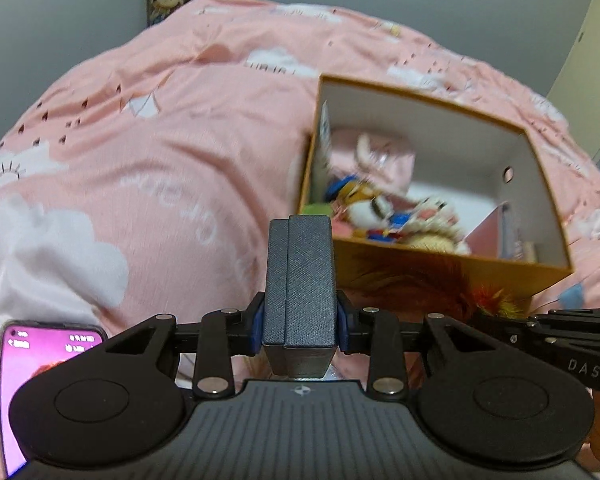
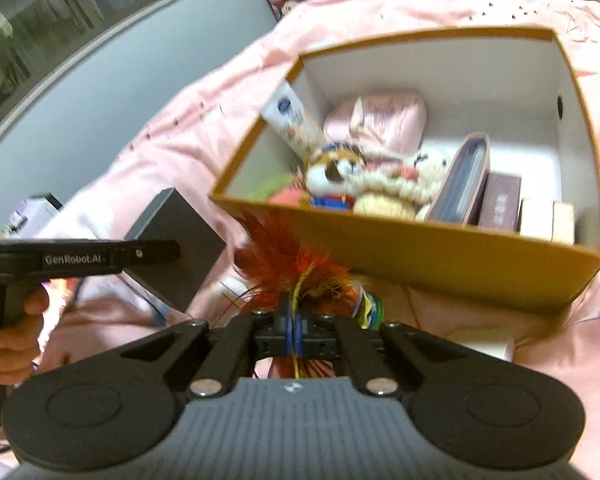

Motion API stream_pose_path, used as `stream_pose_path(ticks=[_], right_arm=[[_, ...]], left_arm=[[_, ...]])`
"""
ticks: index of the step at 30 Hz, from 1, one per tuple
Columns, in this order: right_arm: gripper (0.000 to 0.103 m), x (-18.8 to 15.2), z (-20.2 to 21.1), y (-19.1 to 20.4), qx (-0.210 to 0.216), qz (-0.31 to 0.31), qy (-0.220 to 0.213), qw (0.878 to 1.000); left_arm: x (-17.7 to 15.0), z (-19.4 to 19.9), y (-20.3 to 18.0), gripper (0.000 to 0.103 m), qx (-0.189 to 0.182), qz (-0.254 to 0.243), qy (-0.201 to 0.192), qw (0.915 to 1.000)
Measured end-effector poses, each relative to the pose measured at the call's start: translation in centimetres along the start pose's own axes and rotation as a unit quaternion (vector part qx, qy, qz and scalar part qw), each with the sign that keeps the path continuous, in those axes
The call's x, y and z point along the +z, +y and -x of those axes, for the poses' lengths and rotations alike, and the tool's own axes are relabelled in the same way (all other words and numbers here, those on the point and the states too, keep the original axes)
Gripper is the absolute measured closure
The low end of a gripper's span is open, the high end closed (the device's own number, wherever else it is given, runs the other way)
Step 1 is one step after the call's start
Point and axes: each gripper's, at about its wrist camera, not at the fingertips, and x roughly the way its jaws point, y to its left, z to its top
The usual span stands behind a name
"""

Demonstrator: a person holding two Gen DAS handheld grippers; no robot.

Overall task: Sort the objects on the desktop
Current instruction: 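Carry the gift box and feather toy over the open box with both grippers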

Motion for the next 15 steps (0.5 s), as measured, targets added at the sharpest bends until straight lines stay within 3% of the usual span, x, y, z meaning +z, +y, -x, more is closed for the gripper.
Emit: stream_pose_path(ticks=[10,15], right_arm=[[0.102,3.0,6.4,0.6,0.028,0.002,-0.08,0.996],[0.102,5.4,9.8,0.2,0.013,0.012,-0.137,0.99]], left_arm=[[2.0,3.4,-2.3,0.065,-0.053,-0.003,-0.042,0.9977],[4.0,3.9,-4.1,0.065,-0.088,-0.015,-0.062,0.9941]])
